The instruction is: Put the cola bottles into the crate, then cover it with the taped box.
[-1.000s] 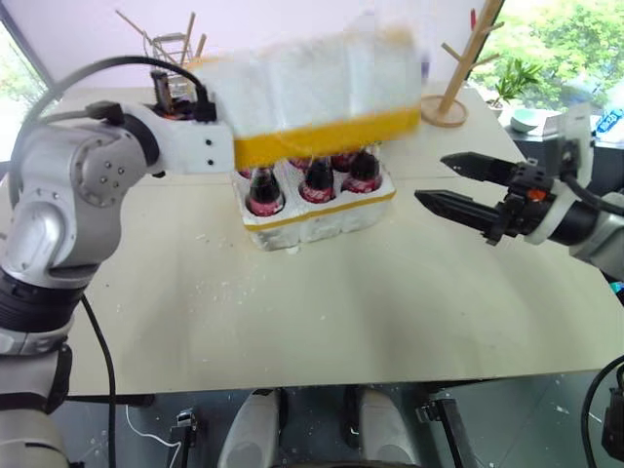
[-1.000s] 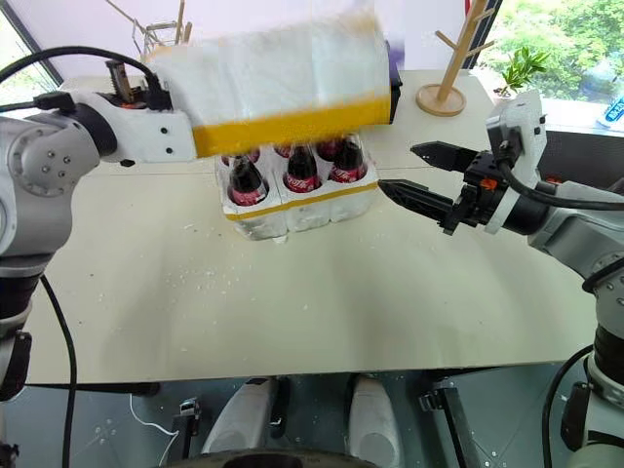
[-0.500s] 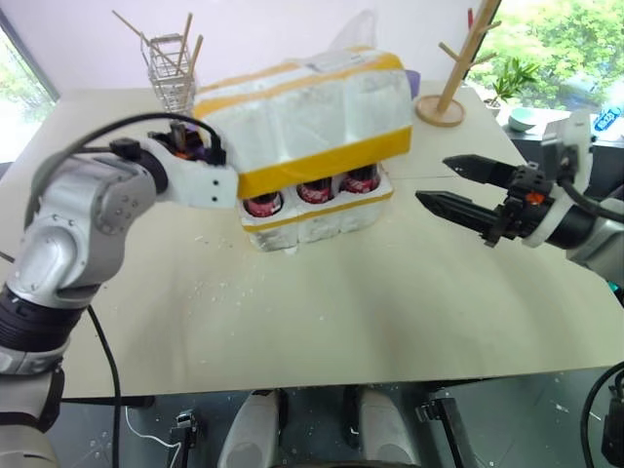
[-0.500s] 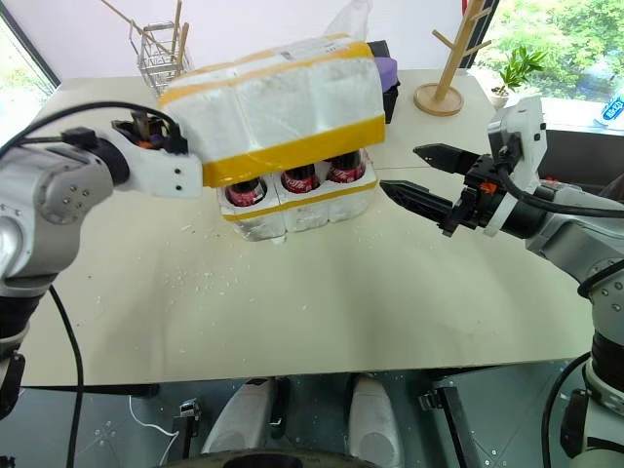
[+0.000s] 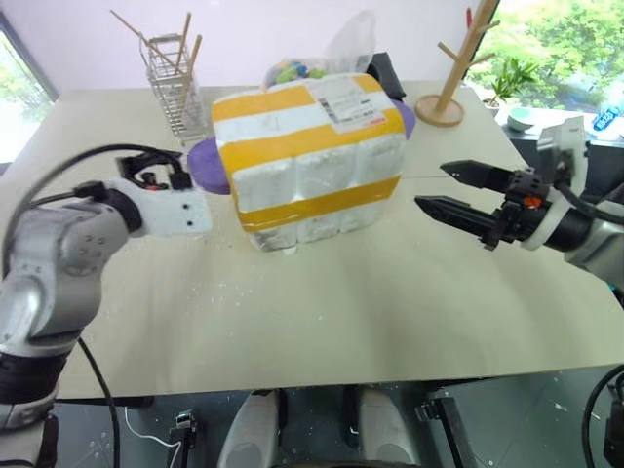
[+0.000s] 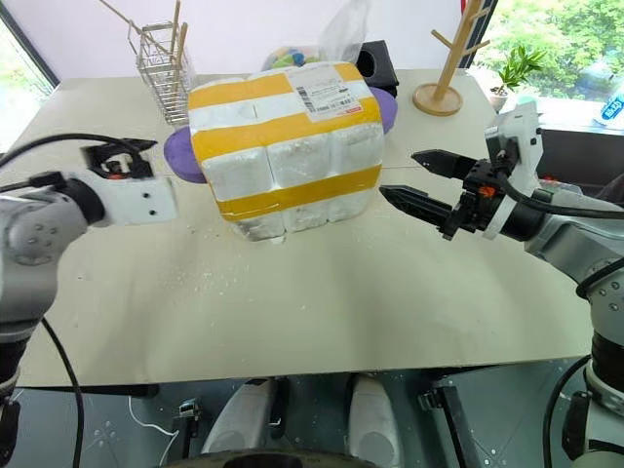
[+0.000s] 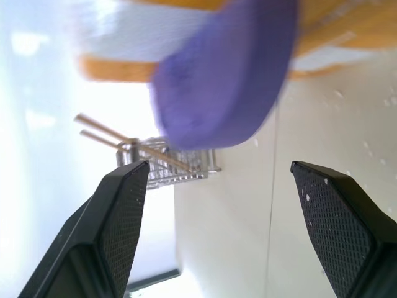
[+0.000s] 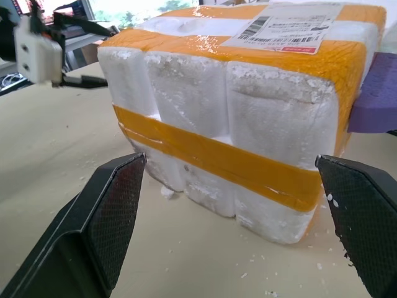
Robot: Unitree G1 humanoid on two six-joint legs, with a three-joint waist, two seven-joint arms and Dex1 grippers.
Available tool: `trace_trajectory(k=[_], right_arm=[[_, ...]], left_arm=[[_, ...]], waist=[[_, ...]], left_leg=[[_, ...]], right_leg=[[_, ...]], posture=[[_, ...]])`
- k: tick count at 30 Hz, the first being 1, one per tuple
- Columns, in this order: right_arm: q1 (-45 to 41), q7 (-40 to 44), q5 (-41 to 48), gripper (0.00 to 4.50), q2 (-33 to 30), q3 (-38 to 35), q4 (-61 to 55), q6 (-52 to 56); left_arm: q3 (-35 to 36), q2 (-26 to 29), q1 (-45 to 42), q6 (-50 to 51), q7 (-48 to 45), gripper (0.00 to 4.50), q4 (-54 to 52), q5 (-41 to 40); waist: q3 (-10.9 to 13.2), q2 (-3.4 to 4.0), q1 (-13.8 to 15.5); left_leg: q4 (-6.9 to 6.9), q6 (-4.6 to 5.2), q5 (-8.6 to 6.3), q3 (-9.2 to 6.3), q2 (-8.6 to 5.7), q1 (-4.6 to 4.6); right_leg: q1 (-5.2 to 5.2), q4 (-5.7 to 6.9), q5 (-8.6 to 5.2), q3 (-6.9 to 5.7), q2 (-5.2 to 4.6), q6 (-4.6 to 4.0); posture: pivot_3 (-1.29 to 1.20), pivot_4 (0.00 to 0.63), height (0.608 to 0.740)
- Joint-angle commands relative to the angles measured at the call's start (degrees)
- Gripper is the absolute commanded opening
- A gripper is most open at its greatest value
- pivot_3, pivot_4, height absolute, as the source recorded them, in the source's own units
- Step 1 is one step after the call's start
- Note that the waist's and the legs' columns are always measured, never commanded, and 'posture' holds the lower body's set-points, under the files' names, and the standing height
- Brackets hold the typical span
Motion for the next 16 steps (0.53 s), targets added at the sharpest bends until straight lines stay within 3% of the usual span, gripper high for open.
trace_trajectory(k=[1,4,7,10,16], right_arm=[[0.4,1.62,-0.28,4.5,-1.83,-2.22,-0.24,-1.04],[1.41,4.1,-1.15,4.5,-3.37,-2.31,0.45,-1.41],[1.94,9.42,-3.56,4.5,-6.08,-0.97,3.3,-3.13],[0.59,14.22,-5.63,4.5,-7.76,1.1,7.3,-4.75],[-2.72,19.48,-10.93,4.5,-7.59,6.01,14.44,-7.99]], left_arm=[[12.69,-3.56,0.27,10.96,-4.64,3.81,-2.25,-16.18],[25.95,-5.17,-2.28,34.45,-14.04,3.81,0.23,-37.66],[34.69,4.64,-0.82,48.38,-28.82,3.81,9.43,-54.23],[32.81,13.25,-0.11,49.64,-35.62,3.81,18.82,-59.73],[19.92,22.25,1.13,35.4,-41.95,3.81,28.67,-57.63]], waist=[[-0.01,0.01,-0.02],[-0.01,0.01,-0.25],[0.0,0.01,-0.6],[-0.01,0.04,-0.92],[-0.01,0.12,-0.72]], left_leg=[[0.03,-0.01,0.0,0.0,0.0,0.0],[0.07,0.0,0.0,0.0,0.01,0.02],[0.1,0.01,-0.02,-0.02,0.07,0.04],[0.1,0.04,-0.05,0.02,0.1,0.07],[0.06,0.0,-0.08,0.12,0.15,0.18]], right_leg=[[0.03,-0.01,0.0,-0.01,0.0,0.0],[0.05,-0.01,0.0,-0.03,0.03,0.0],[0.08,0.01,-0.01,-0.09,0.14,0.01],[0.08,-0.02,-0.14,-0.09,0.16,-0.22],[0.13,-0.11,-0.16,-0.06,0.08,-0.38]], posture=[[0.0,0.15,0.74],[0.0,0.15,0.74],[0.0,0.15,0.74],[0.0,0.15,0.74],[0.0,0.15,0.74]])
